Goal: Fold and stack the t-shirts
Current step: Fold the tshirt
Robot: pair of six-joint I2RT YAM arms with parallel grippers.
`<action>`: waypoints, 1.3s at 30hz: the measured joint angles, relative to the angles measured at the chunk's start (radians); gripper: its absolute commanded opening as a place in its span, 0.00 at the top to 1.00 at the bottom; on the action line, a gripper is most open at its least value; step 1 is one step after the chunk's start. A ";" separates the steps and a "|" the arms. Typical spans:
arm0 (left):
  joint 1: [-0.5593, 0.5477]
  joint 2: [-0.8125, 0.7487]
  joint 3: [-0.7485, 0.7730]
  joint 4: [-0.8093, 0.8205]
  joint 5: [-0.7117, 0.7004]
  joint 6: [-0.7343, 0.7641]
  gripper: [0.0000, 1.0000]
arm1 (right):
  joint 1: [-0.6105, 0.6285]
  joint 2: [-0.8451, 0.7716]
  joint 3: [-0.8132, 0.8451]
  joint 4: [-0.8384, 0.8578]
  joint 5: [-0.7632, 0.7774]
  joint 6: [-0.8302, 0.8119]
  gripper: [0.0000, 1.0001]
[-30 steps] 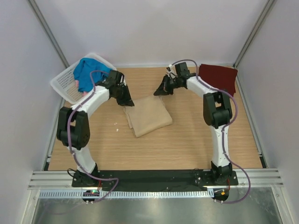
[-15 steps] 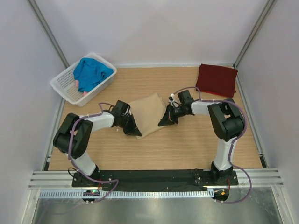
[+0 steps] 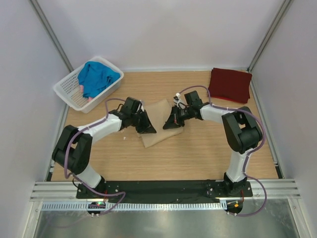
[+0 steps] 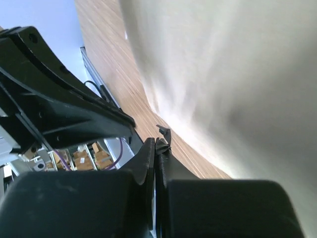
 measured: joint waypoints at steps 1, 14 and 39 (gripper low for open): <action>-0.004 0.010 0.015 0.016 0.008 -0.013 0.96 | 0.010 0.001 0.004 0.021 0.000 0.011 0.99; -0.023 0.218 0.009 0.133 0.051 -0.039 0.97 | -0.072 0.040 -0.176 0.097 -0.007 0.037 0.99; 0.190 0.203 0.111 -0.120 0.022 0.179 0.86 | -0.174 -0.005 -0.118 0.011 0.032 0.010 0.98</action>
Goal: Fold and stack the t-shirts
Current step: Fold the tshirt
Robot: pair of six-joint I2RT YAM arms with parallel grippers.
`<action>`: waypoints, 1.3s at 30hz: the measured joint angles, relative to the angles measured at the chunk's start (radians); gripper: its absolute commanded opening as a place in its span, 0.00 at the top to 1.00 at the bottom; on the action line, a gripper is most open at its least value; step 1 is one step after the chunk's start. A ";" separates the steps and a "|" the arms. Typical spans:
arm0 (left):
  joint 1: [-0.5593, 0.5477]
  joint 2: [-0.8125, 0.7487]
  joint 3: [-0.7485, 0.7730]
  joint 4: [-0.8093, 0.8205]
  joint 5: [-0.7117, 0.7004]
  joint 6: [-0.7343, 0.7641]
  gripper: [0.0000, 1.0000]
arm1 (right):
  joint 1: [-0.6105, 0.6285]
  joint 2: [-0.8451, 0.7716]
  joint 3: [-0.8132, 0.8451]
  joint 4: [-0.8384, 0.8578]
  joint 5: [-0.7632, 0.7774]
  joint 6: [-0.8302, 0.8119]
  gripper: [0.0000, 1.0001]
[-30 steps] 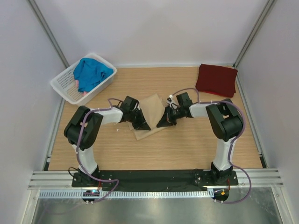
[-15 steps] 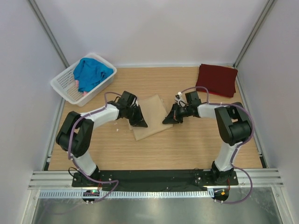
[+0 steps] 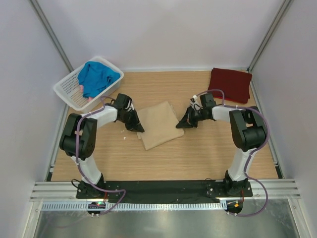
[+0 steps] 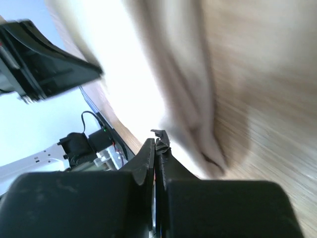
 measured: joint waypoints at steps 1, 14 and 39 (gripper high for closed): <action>0.000 -0.007 0.007 -0.011 -0.001 0.004 0.86 | 0.003 0.000 0.042 -0.018 0.004 -0.005 0.96; 0.045 -0.098 0.221 -0.233 -0.197 0.084 0.43 | 0.021 0.280 0.717 -0.298 0.177 -0.207 0.39; 0.117 -0.163 0.070 -0.262 -0.228 0.101 0.43 | 0.130 0.492 0.979 -0.539 0.276 -0.589 0.29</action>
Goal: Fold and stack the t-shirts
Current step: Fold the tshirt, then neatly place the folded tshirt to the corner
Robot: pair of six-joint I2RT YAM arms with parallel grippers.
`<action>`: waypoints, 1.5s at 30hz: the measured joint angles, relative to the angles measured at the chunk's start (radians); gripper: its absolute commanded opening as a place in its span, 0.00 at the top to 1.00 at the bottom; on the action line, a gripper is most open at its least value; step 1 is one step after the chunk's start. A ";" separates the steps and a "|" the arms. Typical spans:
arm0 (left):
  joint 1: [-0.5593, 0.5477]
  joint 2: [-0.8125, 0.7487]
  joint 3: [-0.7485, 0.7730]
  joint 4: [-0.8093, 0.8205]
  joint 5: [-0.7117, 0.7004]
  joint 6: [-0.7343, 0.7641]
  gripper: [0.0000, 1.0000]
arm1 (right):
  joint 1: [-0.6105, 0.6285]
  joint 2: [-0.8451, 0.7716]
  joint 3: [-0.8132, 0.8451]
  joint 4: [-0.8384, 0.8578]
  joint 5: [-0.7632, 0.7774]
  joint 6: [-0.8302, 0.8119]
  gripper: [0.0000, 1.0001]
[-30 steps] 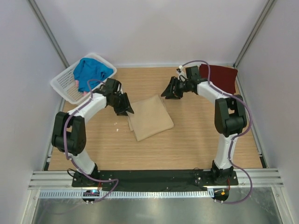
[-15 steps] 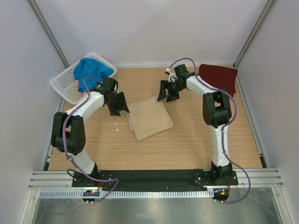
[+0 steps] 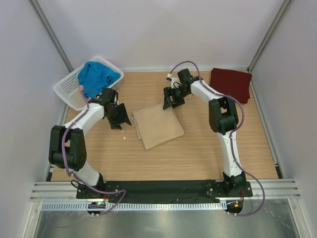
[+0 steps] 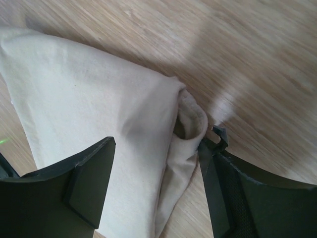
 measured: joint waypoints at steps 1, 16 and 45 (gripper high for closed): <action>0.007 -0.015 -0.007 -0.001 0.000 0.000 0.43 | 0.009 0.000 -0.002 0.002 0.004 -0.002 0.31; 0.057 -0.120 -0.076 -0.023 0.019 0.001 0.44 | 0.042 -0.003 -0.059 0.038 0.024 0.036 0.99; 0.062 -0.459 -0.358 -0.035 0.092 -0.134 0.46 | -0.128 -0.180 0.358 -0.318 0.625 -0.054 0.99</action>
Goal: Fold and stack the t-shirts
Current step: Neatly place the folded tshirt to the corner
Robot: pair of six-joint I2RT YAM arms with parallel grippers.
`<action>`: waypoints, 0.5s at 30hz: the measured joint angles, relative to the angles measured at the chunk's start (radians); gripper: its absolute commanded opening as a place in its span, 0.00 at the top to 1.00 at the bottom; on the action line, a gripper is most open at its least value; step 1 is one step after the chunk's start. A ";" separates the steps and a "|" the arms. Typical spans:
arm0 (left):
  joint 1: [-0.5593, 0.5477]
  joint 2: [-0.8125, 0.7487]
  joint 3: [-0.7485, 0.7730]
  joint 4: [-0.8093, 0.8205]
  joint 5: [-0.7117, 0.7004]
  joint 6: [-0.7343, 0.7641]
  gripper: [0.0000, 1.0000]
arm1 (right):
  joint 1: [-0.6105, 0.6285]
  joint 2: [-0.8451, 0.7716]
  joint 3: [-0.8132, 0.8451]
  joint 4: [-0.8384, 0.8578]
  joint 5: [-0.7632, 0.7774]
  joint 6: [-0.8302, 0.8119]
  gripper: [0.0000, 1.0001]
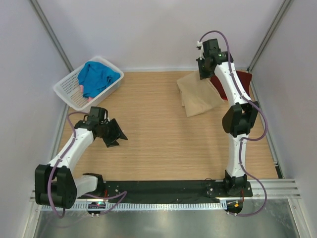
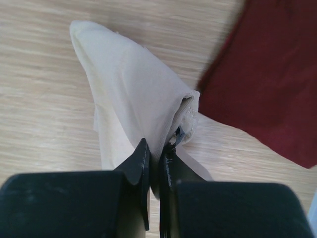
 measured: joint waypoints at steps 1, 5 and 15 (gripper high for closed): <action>0.000 0.009 0.000 0.000 0.002 0.000 0.46 | -0.013 0.000 0.007 0.000 0.011 0.000 0.99; 0.000 0.053 0.015 -0.002 0.006 0.004 0.46 | -0.035 0.000 0.035 0.000 0.050 0.001 0.99; 0.000 0.126 0.079 -0.001 0.015 0.020 0.46 | -0.043 -0.002 0.044 0.069 0.107 0.056 0.99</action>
